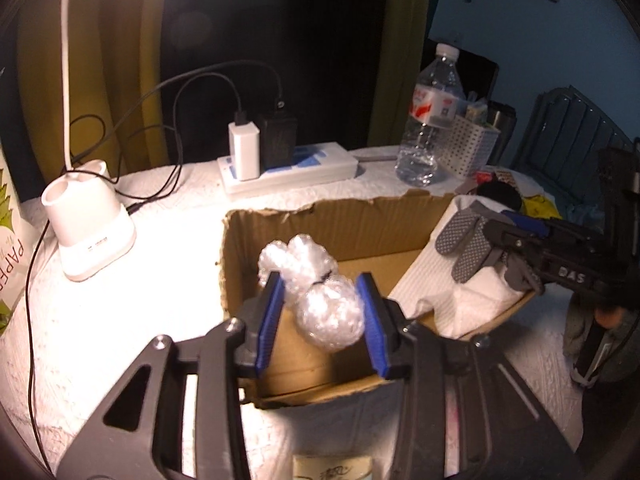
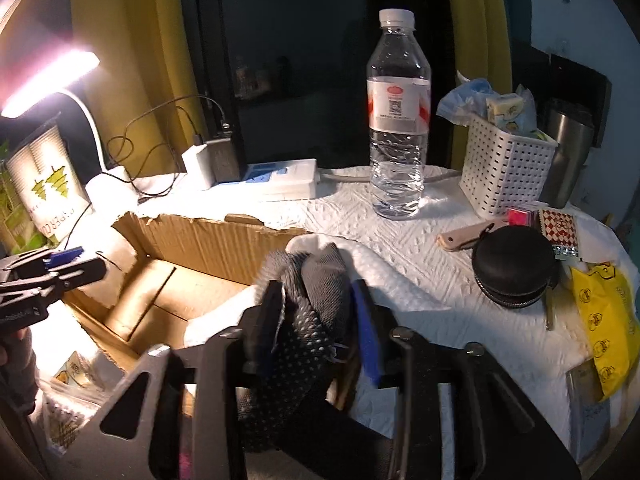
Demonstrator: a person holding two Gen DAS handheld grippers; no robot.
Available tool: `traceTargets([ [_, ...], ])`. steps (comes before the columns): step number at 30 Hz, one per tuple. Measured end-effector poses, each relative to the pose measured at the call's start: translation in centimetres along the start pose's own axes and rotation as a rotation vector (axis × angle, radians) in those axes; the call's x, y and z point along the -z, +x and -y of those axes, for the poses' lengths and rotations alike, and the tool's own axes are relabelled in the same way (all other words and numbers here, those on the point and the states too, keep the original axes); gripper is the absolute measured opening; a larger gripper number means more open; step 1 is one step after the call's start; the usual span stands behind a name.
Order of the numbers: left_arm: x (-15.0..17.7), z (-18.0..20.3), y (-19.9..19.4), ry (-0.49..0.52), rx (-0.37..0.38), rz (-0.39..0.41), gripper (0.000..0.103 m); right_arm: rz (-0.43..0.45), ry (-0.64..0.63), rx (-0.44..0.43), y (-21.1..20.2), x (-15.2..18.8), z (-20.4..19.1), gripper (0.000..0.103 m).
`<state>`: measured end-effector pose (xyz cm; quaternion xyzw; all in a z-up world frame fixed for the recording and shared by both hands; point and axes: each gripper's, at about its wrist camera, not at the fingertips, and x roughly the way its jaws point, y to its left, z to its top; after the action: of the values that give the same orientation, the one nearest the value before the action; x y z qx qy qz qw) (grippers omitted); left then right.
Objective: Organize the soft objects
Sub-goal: 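Carry the glove with the right gripper into the box while left drops plastic bag there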
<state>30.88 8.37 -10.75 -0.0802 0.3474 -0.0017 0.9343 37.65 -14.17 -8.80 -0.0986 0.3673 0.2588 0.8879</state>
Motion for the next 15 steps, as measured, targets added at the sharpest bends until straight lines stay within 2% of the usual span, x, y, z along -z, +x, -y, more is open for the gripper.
traceTargets([
  [1,0.0,-0.1,0.0,-0.006,-0.005,-0.004,0.047,0.003,-0.008,-0.011,-0.1,0.0,-0.2,0.055],
  [2,0.0,-0.2,0.0,-0.012,-0.007,-0.005,0.053,0.002,-0.013,-0.016,-0.1,0.0,-0.3,0.058],
  [4,-0.1,-0.4,-0.4,-0.023,-0.009,0.005,0.059,0.008,-0.019,-0.004,-0.4,0.0,-0.5,0.058],
  [15,0.5,0.3,-4.2,-0.012,0.002,0.065,0.062,0.037,-0.011,0.03,-4.3,0.6,-1.2,0.058],
])
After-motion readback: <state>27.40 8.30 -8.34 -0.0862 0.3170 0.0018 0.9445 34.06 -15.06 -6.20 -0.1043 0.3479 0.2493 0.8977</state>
